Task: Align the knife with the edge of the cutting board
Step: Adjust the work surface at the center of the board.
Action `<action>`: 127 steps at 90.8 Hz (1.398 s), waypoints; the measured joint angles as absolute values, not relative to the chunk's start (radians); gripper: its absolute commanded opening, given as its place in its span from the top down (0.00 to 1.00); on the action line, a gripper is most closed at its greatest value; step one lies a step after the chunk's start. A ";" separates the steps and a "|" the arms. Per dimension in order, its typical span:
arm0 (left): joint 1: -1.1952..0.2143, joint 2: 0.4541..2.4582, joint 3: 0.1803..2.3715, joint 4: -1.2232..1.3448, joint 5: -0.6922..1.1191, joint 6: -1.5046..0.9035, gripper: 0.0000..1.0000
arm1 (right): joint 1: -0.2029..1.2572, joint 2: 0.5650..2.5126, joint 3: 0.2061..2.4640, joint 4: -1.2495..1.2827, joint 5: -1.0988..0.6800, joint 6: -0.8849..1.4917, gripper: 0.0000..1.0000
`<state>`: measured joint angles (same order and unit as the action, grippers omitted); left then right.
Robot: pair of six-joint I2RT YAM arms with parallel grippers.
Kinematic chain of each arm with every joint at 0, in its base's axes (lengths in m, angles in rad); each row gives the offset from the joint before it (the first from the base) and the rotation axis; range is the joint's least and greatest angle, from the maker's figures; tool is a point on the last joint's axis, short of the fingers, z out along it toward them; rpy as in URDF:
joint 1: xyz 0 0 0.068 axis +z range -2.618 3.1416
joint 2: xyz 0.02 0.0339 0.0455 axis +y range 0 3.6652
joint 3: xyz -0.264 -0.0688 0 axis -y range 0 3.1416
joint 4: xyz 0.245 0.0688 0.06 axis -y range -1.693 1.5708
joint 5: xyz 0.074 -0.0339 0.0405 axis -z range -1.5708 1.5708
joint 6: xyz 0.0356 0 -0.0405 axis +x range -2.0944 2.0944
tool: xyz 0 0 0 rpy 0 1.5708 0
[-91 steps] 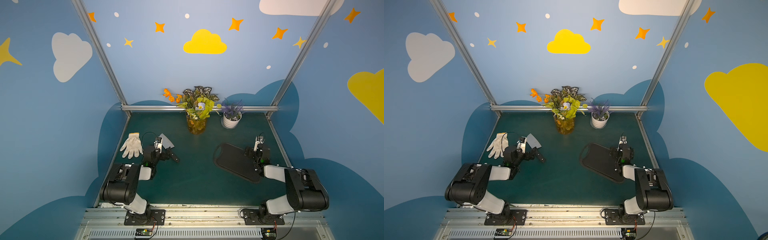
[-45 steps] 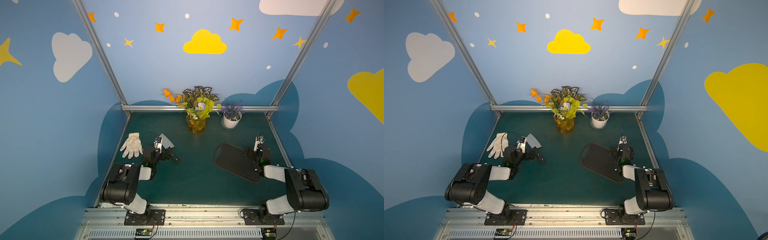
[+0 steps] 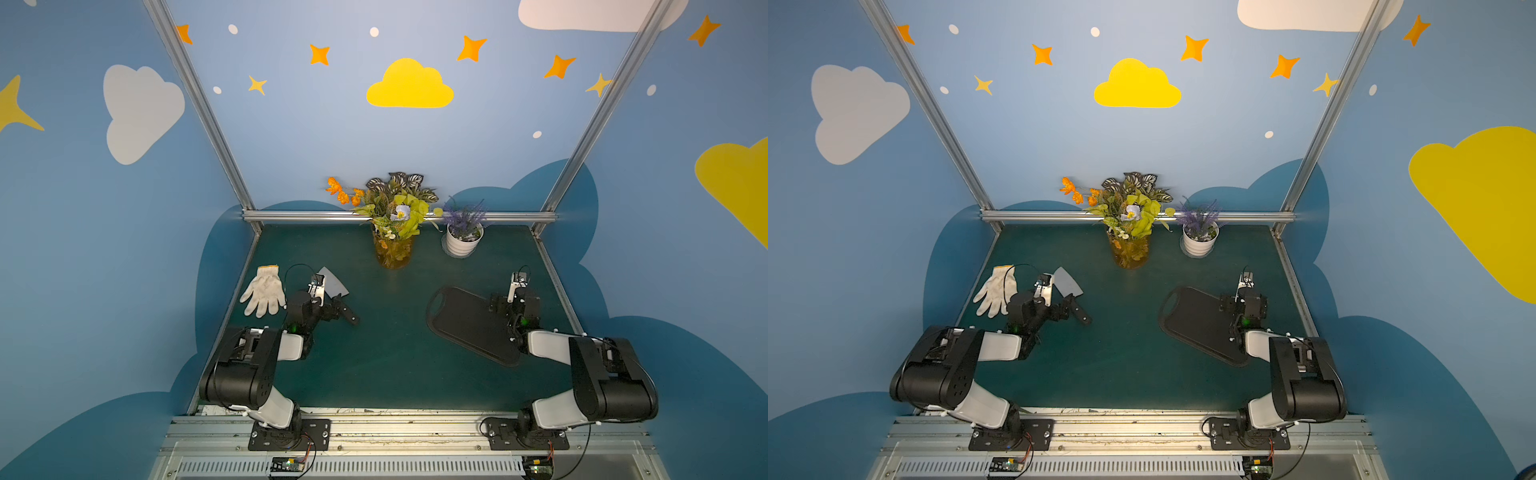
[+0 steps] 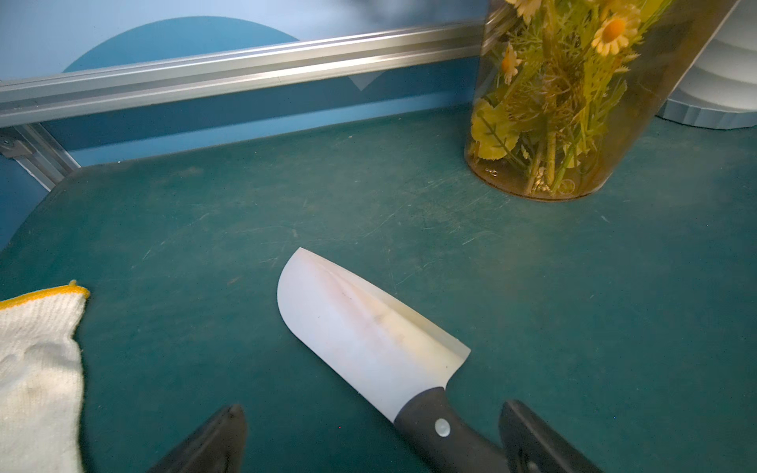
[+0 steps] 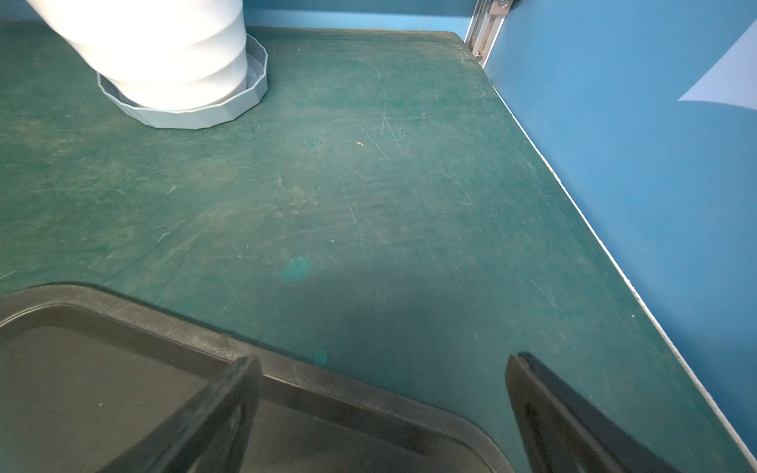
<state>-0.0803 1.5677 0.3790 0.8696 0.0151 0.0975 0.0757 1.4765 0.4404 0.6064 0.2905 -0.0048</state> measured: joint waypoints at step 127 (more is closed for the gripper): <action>-0.505 1.543 1.201 -0.334 -0.175 -0.164 0.00 | 0.025 0.800 0.694 -0.512 0.306 0.541 0.02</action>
<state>-0.5053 1.5433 1.2011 -0.3336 -0.1753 -0.1642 0.0250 0.7998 0.6941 -0.5121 0.3061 0.5411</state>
